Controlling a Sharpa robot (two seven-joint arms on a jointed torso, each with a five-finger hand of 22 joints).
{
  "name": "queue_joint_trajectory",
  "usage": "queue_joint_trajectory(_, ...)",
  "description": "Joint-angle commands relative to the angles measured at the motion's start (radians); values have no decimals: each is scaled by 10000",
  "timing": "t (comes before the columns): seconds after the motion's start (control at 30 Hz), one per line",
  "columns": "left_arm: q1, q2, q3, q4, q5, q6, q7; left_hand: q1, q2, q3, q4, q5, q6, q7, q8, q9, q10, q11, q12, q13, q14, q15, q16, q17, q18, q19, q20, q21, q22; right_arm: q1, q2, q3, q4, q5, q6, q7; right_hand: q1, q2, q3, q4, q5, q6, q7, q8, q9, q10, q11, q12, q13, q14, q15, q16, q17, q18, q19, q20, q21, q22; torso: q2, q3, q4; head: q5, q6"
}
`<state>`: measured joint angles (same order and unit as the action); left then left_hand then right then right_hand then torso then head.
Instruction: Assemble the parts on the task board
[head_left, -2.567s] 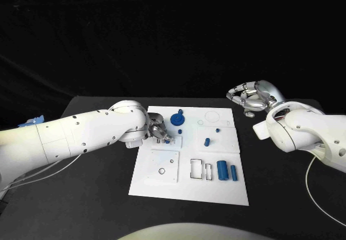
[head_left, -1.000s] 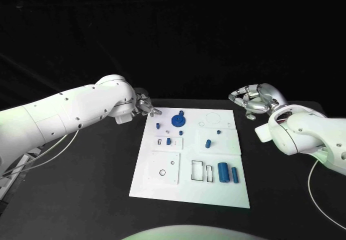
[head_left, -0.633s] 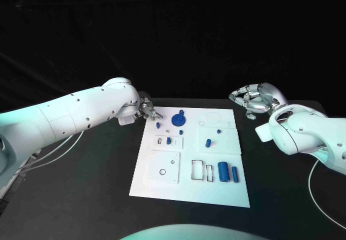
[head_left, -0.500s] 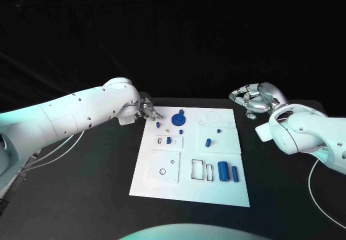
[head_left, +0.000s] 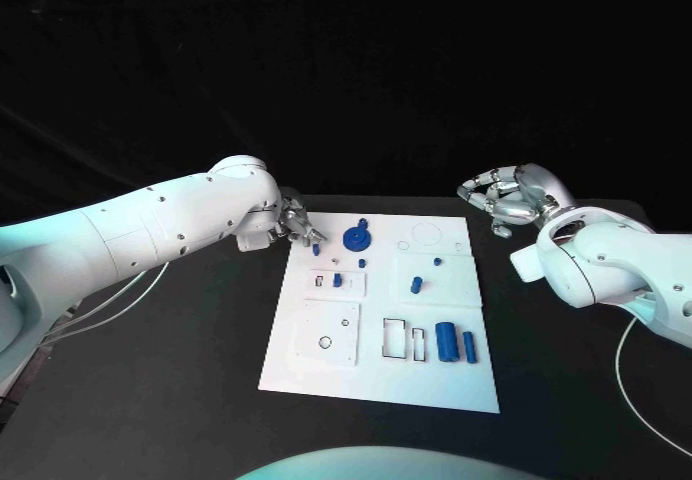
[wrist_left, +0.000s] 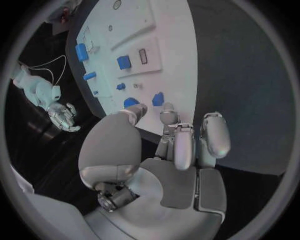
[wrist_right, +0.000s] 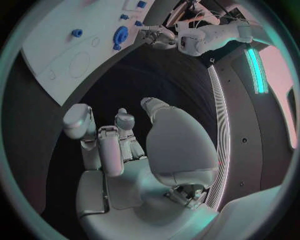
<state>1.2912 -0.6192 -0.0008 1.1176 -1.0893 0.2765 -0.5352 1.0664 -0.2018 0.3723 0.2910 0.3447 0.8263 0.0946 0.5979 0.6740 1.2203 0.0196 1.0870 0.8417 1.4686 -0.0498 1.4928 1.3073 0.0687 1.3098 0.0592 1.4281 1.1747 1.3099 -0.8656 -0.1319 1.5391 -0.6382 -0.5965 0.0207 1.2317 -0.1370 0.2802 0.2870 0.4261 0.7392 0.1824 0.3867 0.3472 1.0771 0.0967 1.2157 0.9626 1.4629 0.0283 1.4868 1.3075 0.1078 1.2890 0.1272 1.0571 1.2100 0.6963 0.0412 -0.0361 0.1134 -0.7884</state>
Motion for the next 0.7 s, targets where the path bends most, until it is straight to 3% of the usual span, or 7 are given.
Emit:
queue_joint_trajectory(0.03,-11,56,-14,-37,140,452,88,65,54,-25,-11,-6,90,-20,-50,-21,-72,-27,30,-7,527,53,1,537,142,16,49,-26,5,-7,14,2,1,-46,65,85,2,36,-19,-25,59,-75,-11,39,-8,-57,6,-60,-8,482,-68,-32,431,85,-59,-19,-31,-8,5,-2,1,2,0)
queue_joint_trajectory(0.7,-28,100,-37,-116,575,120,244,1196,519,248,-118,28,257,-81,-83,-264,-20,-89,142,37,536,0,24,568,129,61,18,-4,95,-16,35,2,-13,-46,78,80,35,69,-2,-29,91,-75,-13,51,-11,-32,3,-45,14,485,-71,-30,440,83,-52,-21,-30,-3,0,8,1,-10,-50)
